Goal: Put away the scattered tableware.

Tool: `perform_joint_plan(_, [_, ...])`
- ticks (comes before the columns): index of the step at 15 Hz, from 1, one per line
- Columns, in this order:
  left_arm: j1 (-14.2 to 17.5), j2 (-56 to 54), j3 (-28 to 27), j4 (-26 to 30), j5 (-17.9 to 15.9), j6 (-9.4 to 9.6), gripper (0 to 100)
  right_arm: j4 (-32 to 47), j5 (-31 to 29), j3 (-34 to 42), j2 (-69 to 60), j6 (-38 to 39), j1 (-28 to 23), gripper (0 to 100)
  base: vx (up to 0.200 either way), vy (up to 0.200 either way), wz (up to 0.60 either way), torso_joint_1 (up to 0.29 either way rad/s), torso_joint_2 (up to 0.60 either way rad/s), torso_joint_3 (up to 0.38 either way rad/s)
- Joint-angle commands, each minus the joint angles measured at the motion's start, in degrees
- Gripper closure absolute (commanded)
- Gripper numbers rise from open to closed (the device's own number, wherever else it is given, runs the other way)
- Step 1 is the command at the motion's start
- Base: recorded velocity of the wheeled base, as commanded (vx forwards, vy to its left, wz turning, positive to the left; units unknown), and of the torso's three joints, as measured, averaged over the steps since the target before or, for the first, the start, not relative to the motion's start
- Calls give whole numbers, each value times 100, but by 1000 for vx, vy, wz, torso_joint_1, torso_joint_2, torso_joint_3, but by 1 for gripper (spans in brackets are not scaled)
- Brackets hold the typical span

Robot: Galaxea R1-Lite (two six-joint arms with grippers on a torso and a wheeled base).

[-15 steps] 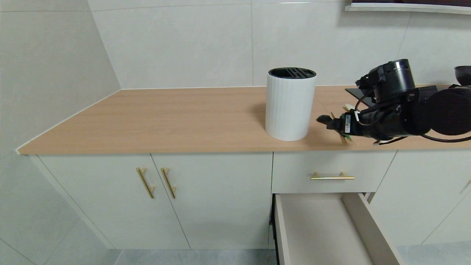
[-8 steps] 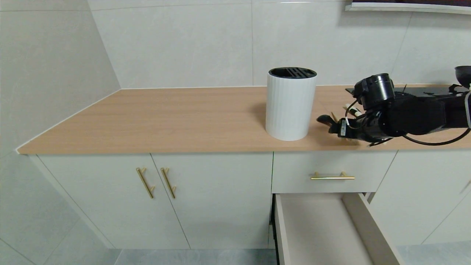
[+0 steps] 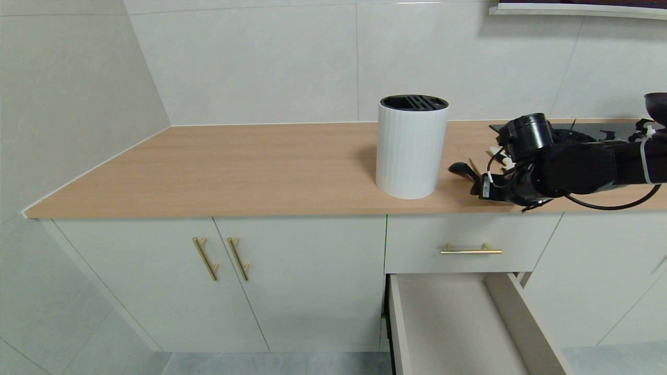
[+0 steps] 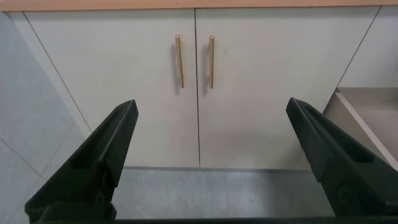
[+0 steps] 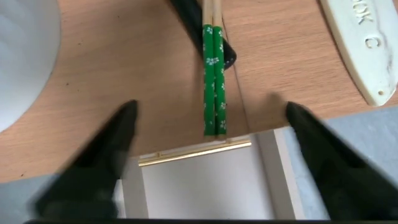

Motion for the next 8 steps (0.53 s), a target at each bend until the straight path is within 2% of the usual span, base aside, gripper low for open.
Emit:
perform_joint_plan(1, [0, 0, 0, -4, 4, 0, 0, -5, 5, -4, 19, 1, 0, 100, 0, 0, 0, 0, 0, 0])
perform_joint_plan(8, [0, 0, 0, -4, 4, 0, 0, -5, 14, 5, -60, 10, -52, 100, 0, 0, 0, 0, 0, 0])
